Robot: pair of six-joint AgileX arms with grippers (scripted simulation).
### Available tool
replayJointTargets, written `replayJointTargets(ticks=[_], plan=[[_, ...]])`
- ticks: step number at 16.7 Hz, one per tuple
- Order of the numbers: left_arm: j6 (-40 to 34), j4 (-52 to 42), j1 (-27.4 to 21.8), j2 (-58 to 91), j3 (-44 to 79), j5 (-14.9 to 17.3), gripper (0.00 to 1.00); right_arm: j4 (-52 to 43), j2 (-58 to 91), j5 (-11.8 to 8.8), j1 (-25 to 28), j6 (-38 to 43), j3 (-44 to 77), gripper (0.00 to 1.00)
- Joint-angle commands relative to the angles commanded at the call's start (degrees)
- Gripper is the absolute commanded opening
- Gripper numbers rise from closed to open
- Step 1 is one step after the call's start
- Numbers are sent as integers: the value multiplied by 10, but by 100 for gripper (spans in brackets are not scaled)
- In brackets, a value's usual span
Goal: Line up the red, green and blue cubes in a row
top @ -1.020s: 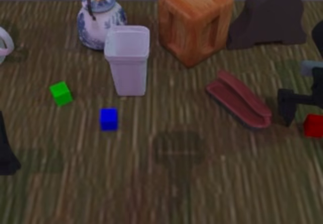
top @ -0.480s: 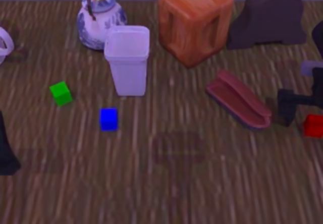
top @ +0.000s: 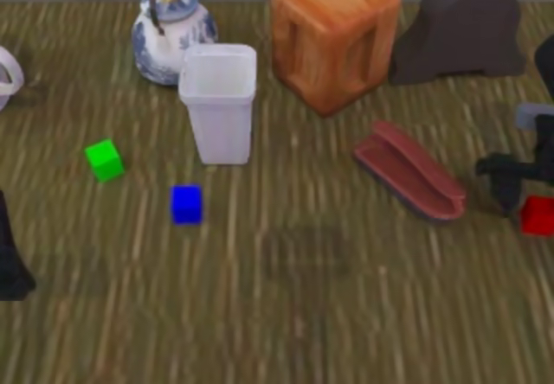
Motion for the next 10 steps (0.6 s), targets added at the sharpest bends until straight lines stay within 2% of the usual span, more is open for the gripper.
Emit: replayJointTargets(ticks=[2,3,10], plan=[[0,0,0,0,0,0,100,0,0,0,0,0,0,2],[0,0,0,0,0,0,100,0,0,0,0,0,0,0],[0,0,0,0,0,0,100,0,0,0,0,0,0,0]])
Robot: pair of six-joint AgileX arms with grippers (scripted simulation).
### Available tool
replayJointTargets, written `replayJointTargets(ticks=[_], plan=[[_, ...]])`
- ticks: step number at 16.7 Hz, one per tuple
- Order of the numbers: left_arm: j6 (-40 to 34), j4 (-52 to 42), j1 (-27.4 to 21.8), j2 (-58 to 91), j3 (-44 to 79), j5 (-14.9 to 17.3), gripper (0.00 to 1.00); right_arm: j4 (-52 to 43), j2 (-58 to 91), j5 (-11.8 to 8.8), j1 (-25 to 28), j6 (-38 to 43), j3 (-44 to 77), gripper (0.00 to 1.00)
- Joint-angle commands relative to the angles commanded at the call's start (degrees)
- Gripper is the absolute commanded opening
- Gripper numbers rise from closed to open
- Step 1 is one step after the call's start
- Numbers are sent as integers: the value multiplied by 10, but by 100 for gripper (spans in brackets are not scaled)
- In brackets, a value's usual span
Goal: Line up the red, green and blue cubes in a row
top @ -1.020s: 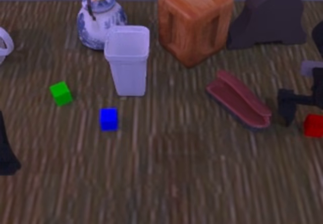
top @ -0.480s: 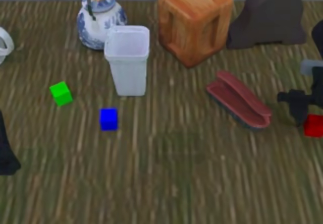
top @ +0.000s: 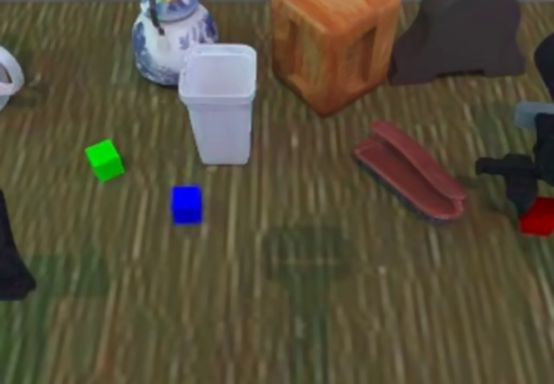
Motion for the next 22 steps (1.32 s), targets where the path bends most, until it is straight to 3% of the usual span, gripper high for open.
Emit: replayJointTargets(ticks=[10,16,19,22], plan=[[0,0,0,0,0,0,100,-152,-80,6,3,-5,95,0],[0,0,0,0,0,0,100,-158,-81,6,2,-4,100,0],[0,0,0,0,0,0,100,-181,-50,8,39,29,139,0],[0,0,0,0,0,0,100,-228,13,11,123,99,232,0]])
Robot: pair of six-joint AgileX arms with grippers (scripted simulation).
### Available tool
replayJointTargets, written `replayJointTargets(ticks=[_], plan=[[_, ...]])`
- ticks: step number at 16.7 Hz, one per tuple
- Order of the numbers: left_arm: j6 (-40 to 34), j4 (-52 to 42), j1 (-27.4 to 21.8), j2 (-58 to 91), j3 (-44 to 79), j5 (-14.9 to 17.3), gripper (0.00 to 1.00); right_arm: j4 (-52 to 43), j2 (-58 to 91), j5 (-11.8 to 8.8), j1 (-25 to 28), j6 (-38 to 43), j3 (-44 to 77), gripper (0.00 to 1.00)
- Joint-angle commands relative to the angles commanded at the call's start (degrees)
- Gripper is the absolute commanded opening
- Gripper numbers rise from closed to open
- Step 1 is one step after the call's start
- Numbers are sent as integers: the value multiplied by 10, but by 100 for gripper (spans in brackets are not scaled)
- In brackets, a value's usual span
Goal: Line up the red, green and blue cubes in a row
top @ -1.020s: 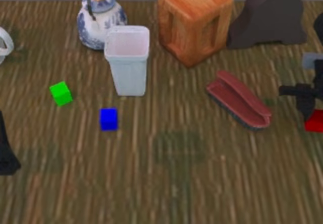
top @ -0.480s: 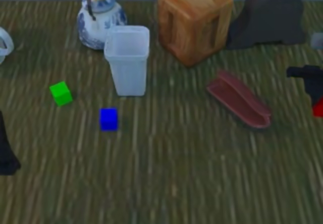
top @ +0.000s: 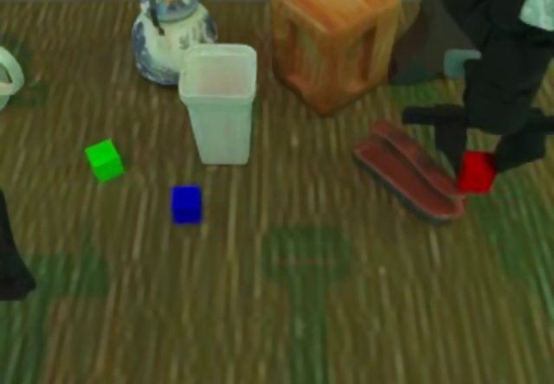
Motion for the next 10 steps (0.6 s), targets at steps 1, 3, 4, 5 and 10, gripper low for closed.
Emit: replayJointTargets(ticks=[1,3,4,5,10], plan=[[0,0,0,0,0,0,100,-19,25,1,35,28,43,0],[0,0,0,0,0,0,100,-59,76,3,113,89,142,0],[0,0,0,0,0,0,100,-79,101,4,153,120,192,0],[0,0,0,0,0,0,100,-98,124,5,192,151,240,0],[0,0,0,0,0,0,100,-164,205,11,338,269,395,0]])
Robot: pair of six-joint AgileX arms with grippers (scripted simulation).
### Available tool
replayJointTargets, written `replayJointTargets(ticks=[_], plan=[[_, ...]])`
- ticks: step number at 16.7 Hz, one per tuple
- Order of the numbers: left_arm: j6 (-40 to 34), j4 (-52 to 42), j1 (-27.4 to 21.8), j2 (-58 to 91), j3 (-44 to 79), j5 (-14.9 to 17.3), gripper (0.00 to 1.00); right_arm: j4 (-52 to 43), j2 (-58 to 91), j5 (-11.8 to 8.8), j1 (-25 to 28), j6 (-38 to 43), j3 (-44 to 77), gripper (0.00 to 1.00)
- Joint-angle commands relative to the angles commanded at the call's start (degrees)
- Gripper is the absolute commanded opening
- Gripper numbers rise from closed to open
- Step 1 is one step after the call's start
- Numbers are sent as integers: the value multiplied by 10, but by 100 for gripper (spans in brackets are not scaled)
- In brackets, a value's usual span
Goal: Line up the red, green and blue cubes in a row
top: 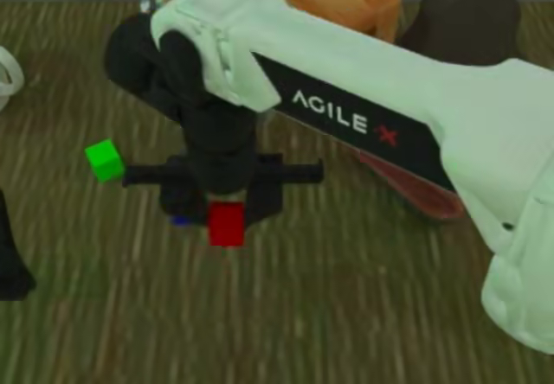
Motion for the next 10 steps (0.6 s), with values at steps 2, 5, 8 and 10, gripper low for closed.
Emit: replayJointTargets(ticks=[2,5,8,10], plan=[[0,0,0,0,0,0,100,-10,11,2,20,19,20,0],[0,0,0,0,0,0,100,-10,12,2,21,20,22,0],[0,0,0,0,0,0,100,1,9,0,21,20,11,0],[0,0,0,0,0,0,100,34,8,1,21,20,-22,0]])
